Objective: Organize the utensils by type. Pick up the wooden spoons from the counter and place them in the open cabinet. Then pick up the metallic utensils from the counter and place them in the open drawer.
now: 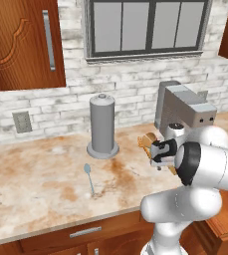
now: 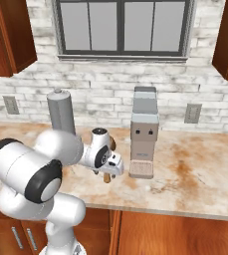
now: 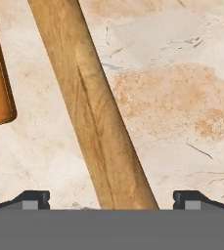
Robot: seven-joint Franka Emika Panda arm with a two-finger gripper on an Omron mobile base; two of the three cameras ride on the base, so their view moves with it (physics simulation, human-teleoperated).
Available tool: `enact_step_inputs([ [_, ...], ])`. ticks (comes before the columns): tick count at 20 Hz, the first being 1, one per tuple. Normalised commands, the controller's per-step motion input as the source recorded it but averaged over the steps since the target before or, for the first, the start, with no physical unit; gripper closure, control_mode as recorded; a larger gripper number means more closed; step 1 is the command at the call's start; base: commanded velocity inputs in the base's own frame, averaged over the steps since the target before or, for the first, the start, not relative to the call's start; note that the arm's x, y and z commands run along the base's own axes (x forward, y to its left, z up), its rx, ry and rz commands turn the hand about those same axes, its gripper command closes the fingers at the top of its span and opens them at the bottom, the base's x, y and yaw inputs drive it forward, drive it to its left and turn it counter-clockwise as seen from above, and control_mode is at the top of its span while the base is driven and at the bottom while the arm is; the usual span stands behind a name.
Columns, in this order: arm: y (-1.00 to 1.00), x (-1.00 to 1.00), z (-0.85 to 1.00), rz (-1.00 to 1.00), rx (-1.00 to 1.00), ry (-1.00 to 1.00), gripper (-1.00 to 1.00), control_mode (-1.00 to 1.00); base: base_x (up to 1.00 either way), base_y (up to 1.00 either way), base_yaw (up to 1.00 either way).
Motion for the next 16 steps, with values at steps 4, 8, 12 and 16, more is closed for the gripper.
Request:
enact_step_inputs([
  [4,0.0,0.02,-0.29,0.0,0.0,0.02,-1.0,-1.0,0.0,0.0,0.0],
  [8,0.0,0.01,-0.14,0.0,0.0,0.04,1.0,-1.0,0.0,0.0,0.0],
  [12,0.0,0.02,0.0,0.0,0.0,0.02,1.0,-1.0,0.0,0.0,0.0],
  [16,0.0,0.0,0.0,0.0,0.0,0.0,1.0,-1.0,0.0,0.0,0.0],
])
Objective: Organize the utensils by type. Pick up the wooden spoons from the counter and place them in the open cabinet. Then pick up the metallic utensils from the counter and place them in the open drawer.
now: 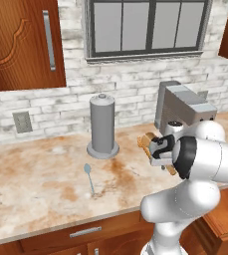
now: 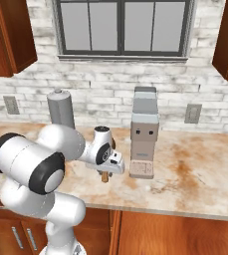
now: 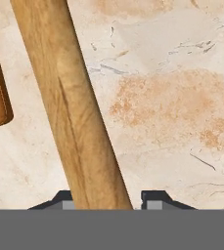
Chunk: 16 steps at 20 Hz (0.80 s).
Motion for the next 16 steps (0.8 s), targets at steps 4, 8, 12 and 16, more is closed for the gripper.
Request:
enact_step_inputs([
  [4,0.02,-0.04,0.01,0.0,0.0,-0.16,1.0,-1.0,0.0,0.0,0.0],
  [8,0.02,-0.19,0.38,0.0,-0.01,-0.17,1.0,-1.0,0.0,0.0,0.0],
  [12,0.11,-0.15,0.53,0.0,-0.03,-0.07,1.0,-1.0,0.0,0.0,0.0],
  [16,0.04,-0.08,0.85,0.0,0.0,0.0,1.0,-1.0,0.0,0.0,0.0],
])
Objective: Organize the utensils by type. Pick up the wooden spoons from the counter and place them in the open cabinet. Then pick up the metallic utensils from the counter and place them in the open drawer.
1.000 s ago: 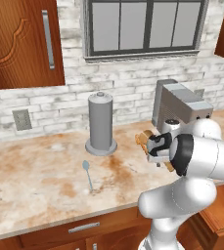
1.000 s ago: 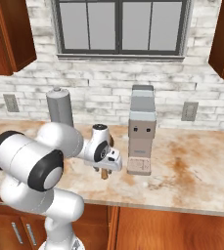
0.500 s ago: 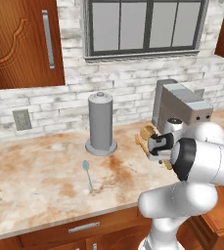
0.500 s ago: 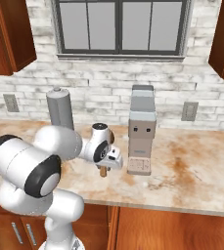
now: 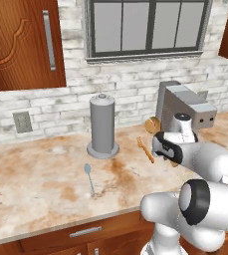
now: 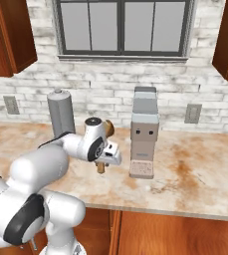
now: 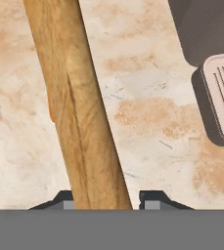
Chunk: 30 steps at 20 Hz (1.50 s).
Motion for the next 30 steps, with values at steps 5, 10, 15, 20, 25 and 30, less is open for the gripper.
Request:
enact_step_inputs([
  [5,0.0,-0.11,0.93,0.0,0.0,0.04,1.0,-1.0,0.0,0.0,0.0],
  [10,0.0,-0.23,0.86,0.01,0.0,0.06,1.0,-1.0,0.0,0.0,0.0],
  [15,0.09,-0.19,0.75,0.05,0.0,0.01,1.0,-1.0,0.0,0.0,0.0],
  [20,0.25,-0.41,0.51,0.08,0.0,-0.01,1.0,-1.0,0.0,0.0,0.0],
  [25,0.25,-0.41,0.47,0.12,0.0,-0.04,1.0,-1.0,0.0,0.0,0.0],
  [30,0.1,-0.36,0.49,0.16,0.0,-0.01,1.0,-1.0,0.0,0.0,0.0],
])
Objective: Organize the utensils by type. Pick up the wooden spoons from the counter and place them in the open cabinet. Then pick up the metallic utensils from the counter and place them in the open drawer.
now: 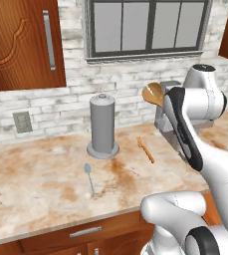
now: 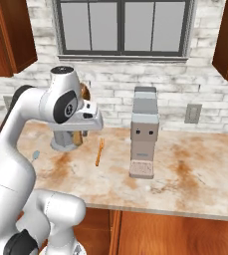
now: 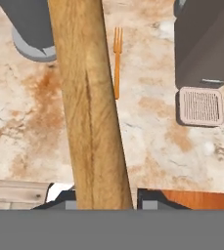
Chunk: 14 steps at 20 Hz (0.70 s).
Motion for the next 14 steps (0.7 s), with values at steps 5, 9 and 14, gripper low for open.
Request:
enact_step_inputs([
  [5,0.04,-0.45,0.38,0.14,0.0,-0.09,1.0,-1.0,0.0,0.0,0.0],
  [9,0.18,-0.41,0.12,0.09,-0.01,-0.09,1.0,-1.0,0.0,0.0,0.0],
  [14,0.21,-0.3,0.0,0.04,-0.05,0.0,1.0,-1.0,0.0,0.0,0.0],
])
